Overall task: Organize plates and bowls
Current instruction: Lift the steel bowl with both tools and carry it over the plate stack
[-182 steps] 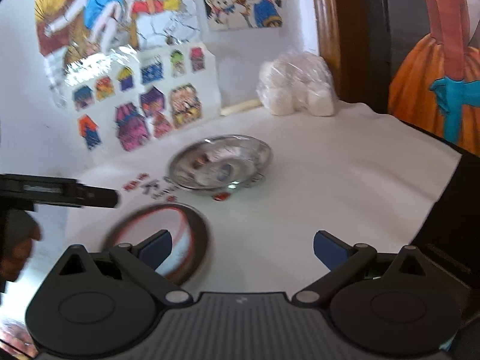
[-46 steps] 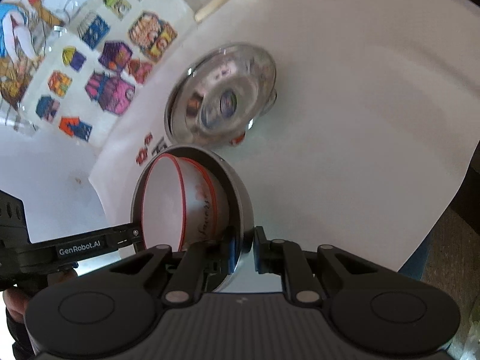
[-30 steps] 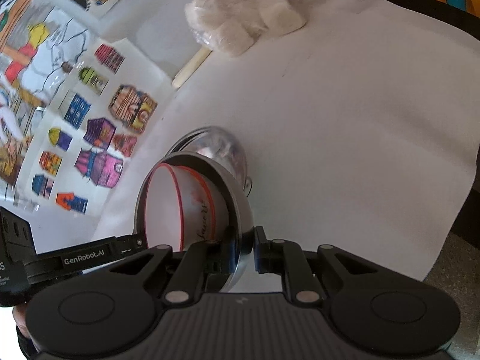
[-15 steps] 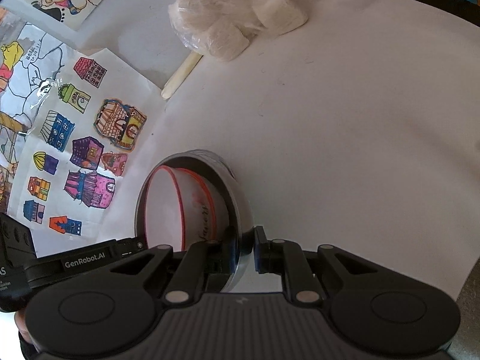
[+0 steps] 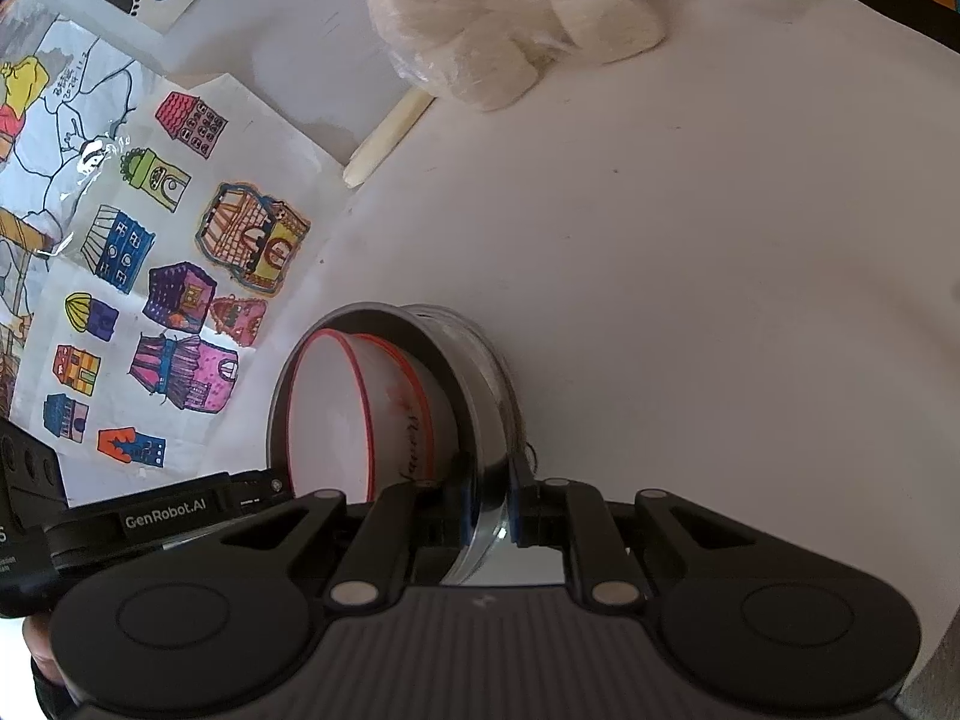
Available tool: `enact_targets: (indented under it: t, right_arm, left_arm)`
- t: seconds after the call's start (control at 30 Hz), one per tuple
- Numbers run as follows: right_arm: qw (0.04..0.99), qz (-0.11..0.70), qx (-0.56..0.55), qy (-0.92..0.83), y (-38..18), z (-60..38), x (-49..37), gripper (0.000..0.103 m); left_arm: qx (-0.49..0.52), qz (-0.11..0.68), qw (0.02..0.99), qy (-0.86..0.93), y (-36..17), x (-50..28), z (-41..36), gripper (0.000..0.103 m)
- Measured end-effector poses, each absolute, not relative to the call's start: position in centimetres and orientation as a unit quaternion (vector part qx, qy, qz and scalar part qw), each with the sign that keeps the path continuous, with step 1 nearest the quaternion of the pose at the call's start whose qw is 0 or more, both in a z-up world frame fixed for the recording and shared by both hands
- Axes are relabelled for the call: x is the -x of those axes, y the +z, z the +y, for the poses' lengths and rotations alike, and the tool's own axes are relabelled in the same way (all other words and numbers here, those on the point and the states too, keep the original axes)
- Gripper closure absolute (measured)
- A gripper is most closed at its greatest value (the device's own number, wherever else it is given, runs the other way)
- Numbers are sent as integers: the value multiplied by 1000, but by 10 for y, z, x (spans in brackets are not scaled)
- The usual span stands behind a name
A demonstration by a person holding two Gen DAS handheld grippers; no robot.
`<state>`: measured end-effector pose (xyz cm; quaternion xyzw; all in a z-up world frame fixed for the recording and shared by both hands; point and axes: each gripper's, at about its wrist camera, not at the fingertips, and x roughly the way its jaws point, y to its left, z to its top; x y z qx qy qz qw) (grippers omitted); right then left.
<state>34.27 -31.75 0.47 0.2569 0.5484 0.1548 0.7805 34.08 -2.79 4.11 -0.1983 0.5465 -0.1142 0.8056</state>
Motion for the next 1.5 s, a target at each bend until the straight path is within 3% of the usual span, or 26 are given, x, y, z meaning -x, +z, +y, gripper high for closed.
enact_targets:
  t: [1.5]
  right_arm:
    - [788,544,-237,167,-3,-274,-366,89]
  left_arm:
    - [225,553,799,-72,28,-360,4,96]
